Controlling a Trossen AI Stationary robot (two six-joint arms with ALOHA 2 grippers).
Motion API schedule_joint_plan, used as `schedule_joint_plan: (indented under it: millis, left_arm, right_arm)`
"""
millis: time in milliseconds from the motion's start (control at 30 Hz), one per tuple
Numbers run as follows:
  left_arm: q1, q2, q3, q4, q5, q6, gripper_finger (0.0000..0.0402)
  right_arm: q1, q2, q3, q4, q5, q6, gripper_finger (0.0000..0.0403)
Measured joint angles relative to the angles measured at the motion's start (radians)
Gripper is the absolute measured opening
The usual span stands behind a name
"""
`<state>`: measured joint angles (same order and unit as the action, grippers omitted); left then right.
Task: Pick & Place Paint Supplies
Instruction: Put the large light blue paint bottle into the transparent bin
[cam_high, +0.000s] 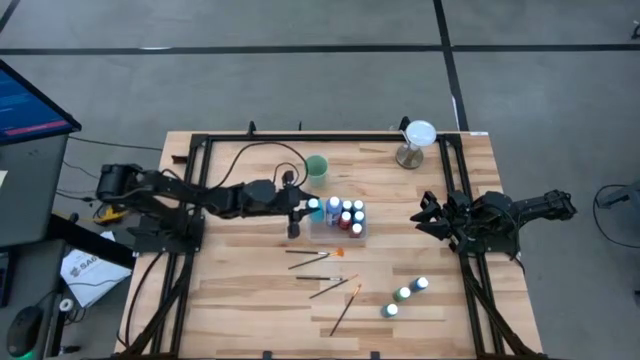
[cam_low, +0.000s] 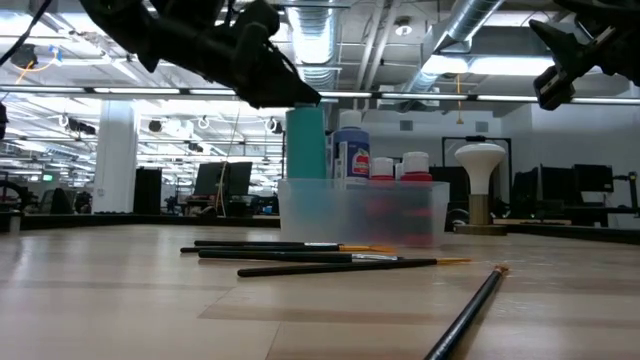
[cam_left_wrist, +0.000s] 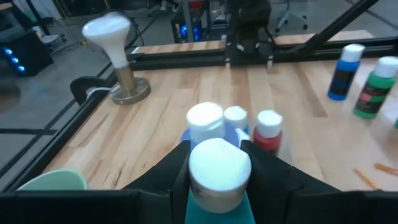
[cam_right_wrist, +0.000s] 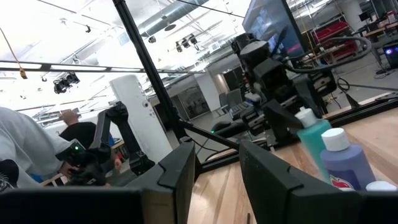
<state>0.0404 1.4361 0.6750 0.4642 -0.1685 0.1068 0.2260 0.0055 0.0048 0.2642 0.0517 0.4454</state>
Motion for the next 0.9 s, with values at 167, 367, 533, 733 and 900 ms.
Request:
schedule_joint_plan:
  millis: [167, 367, 533, 733, 900]
  left_arm:
    - [0.026, 0.021, 0.000, 0.006, 0.002, -0.001, 0.0118]
    - [0.032, 0.060, 0.000, 0.012, 0.022, 0.001, 0.0121]
    - [0.031, 0.070, 0.000, 0.024, 0.021, 0.002, 0.0137]
    - [0.031, 0.070, 0.000, 0.034, 0.021, 0.002, 0.0159]
    - [0.031, 0.070, 0.000, 0.058, 0.023, 0.002, 0.0197]
  right_arm:
    - [0.000, 0.000, 0.000, 0.000, 0.000, 0.000, 0.0122]
    - [0.000, 0.000, 0.000, -0.001, 0.000, 0.000, 0.0122]
    - [0.000, 0.000, 0.000, -0.001, 0.000, 0.000, 0.0122]
    - [0.000, 0.000, 0.000, -0.001, 0.000, 0.000, 0.0122]
    - [0.000, 0.000, 0.000, -0.001, 0.000, 0.000, 0.0122]
